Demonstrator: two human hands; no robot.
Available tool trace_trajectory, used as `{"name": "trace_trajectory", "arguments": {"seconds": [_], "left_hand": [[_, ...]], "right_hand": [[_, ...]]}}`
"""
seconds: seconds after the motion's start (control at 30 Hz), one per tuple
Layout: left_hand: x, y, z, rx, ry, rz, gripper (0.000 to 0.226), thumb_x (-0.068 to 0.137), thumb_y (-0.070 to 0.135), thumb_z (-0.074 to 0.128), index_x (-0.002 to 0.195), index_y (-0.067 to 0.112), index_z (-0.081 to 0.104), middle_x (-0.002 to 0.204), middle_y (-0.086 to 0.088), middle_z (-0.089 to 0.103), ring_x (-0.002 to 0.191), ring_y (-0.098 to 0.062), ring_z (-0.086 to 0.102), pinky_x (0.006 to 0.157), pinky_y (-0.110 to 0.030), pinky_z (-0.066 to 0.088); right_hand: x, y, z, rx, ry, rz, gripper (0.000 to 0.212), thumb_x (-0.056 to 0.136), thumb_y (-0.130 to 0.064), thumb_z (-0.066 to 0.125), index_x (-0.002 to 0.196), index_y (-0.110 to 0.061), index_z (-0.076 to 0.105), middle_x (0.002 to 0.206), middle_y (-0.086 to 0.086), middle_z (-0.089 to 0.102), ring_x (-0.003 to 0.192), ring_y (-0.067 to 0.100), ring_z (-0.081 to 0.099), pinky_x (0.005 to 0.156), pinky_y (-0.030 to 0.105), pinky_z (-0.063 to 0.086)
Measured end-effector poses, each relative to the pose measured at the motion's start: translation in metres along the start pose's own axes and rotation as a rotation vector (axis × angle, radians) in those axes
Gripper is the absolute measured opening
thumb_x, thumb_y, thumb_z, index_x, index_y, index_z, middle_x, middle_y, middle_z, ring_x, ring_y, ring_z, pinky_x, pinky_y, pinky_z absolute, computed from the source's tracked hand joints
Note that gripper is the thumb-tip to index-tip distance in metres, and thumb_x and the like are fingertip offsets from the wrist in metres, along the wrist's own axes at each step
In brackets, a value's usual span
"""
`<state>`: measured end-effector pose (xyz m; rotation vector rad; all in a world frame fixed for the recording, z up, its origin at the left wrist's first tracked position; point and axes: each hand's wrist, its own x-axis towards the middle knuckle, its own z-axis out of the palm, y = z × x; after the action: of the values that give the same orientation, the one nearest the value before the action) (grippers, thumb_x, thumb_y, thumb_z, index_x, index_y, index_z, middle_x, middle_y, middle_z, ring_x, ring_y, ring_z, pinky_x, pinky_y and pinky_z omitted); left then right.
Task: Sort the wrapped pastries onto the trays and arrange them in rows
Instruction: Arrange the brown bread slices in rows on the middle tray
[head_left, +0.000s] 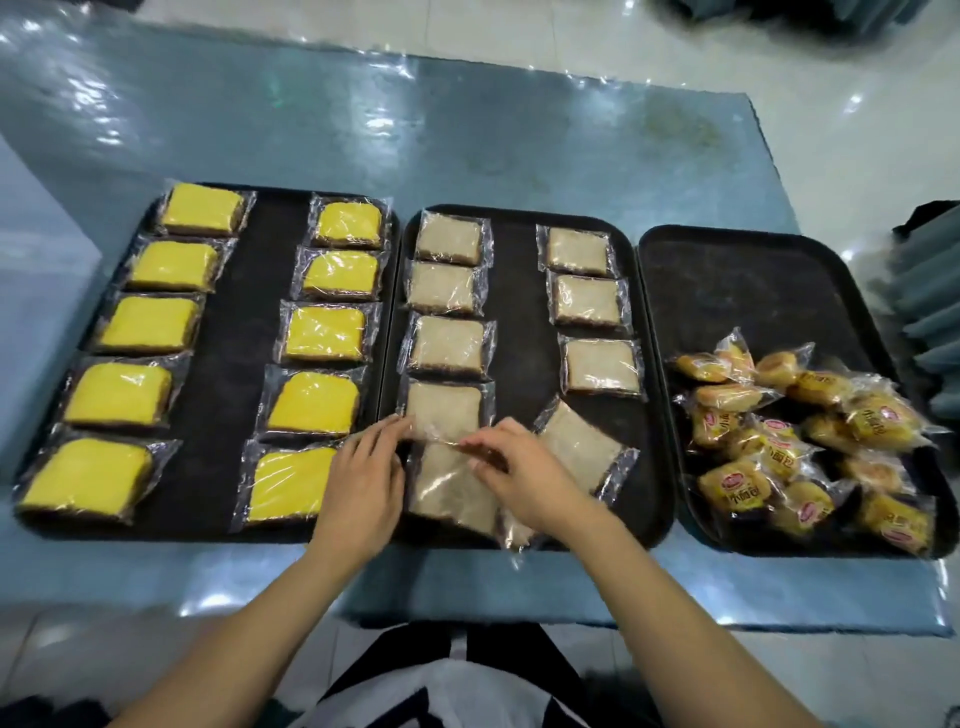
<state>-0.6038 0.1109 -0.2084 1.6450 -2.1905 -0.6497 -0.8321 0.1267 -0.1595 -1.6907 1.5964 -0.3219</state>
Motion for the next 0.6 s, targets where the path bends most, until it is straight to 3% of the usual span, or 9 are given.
{"name": "trace_trajectory", "arguments": {"seconds": [0.07,0.13,0.27,0.37,0.5,0.6], "left_hand": [[-0.012,0.003,-0.002,0.050,0.048,0.043,0.046,0.098,0.012,0.043,0.143,0.018,0.049,0.148,-0.001,0.048,0.128,-0.024,0.045,0.108,-0.041,0.040],[-0.024,0.007,0.004,0.145,0.023,0.141,0.048,0.096,0.021,0.039,0.142,0.018,0.051,0.147,-0.003,0.049,0.126,-0.027,0.047,0.105,-0.042,0.041],[-0.040,-0.002,0.028,0.360,-0.175,0.224,0.050,0.094,0.037,0.038,0.141,0.029,0.053,0.149,-0.005,0.050,0.131,-0.034,0.050,0.106,-0.042,0.033],[-0.041,0.000,0.029,0.388,-0.203,0.199,0.049,0.089,0.037,0.042,0.136,0.030,0.055,0.149,-0.005,0.048,0.129,-0.033,0.049,0.107,-0.043,0.030],[-0.031,0.015,0.020,0.360,-0.176,0.190,0.040,0.090,0.042,0.046,0.125,0.028,0.059,0.136,-0.004,0.052,0.122,-0.030,0.049,0.105,-0.044,0.035],[-0.020,0.034,0.022,0.344,-0.124,0.258,0.040,0.089,0.038,0.046,0.122,0.021,0.061,0.129,-0.005,0.054,0.117,-0.030,0.052,0.101,-0.042,0.036]], "right_hand": [[0.012,-0.007,0.029,-0.223,-0.041,-0.041,0.043,0.097,-0.032,0.062,0.139,-0.035,0.056,0.124,-0.005,0.054,0.116,0.022,0.052,0.104,0.042,0.039],[0.015,-0.007,0.037,-0.287,0.039,-0.023,0.047,0.096,-0.036,0.061,0.143,-0.033,0.052,0.132,-0.002,0.053,0.123,0.023,0.047,0.107,0.042,0.034],[-0.006,0.024,0.016,-0.287,0.316,0.101,0.037,0.096,-0.026,0.058,0.133,-0.025,0.058,0.128,-0.003,0.058,0.118,0.022,0.050,0.106,0.040,0.036],[-0.024,0.066,-0.013,-0.382,0.420,0.228,0.041,0.091,-0.014,0.060,0.131,-0.022,0.060,0.126,0.002,0.061,0.114,0.029,0.055,0.098,0.044,0.040],[-0.019,0.102,-0.041,-0.410,0.299,0.365,0.059,0.092,-0.030,0.064,0.148,-0.023,0.046,0.142,0.002,0.057,0.130,0.028,0.051,0.108,0.044,0.037],[-0.014,0.105,-0.039,-0.441,0.193,0.382,0.067,0.092,-0.049,0.064,0.151,-0.026,0.040,0.138,0.002,0.057,0.130,0.027,0.051,0.109,0.043,0.034]]}}
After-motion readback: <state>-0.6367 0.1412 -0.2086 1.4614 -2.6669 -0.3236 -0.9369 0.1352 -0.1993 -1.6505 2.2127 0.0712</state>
